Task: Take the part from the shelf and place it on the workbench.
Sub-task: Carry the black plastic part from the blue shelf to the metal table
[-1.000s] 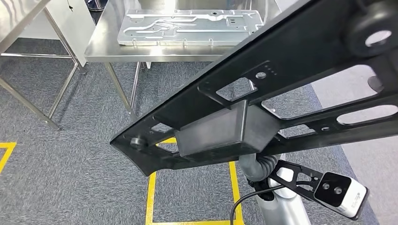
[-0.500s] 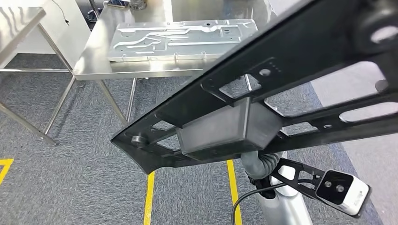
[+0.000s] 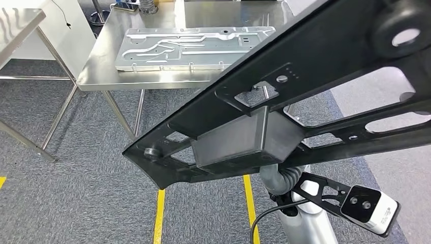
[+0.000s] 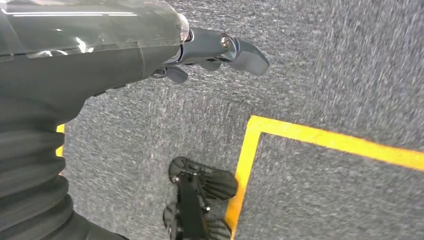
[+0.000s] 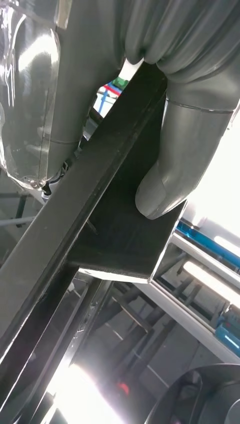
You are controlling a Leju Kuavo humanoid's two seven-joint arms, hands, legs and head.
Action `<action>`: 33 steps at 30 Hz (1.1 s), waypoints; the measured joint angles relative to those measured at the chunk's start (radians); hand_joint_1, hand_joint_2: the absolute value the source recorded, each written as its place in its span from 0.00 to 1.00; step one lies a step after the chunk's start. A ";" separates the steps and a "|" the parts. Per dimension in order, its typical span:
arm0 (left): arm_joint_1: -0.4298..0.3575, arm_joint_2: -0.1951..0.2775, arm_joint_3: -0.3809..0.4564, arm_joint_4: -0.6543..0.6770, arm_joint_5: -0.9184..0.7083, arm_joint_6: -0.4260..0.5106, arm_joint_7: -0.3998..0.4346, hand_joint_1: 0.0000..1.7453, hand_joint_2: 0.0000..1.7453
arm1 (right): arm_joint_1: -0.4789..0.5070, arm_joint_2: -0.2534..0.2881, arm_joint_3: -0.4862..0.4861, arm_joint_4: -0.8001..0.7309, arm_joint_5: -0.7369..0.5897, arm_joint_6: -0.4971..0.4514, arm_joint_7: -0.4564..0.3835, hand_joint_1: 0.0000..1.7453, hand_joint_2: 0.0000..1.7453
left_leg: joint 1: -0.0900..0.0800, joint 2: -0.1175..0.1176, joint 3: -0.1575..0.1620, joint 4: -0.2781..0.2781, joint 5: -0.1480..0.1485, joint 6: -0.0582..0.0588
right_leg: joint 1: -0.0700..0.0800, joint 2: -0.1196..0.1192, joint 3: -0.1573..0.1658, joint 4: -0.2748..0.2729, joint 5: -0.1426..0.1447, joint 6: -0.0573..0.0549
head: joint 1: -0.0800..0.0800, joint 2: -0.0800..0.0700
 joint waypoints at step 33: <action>0.015 0.008 -0.013 0.000 -0.022 -0.002 -0.008 0.00 1.00 | 0.038 0.012 -0.062 -0.001 -0.001 0.051 0.000 1.00 1.00 | -0.006 -0.010 0.070 -0.040 -0.012 -0.008 | -0.016 -0.001 0.030 0.042 -0.135 0.010 | 0.000 0.000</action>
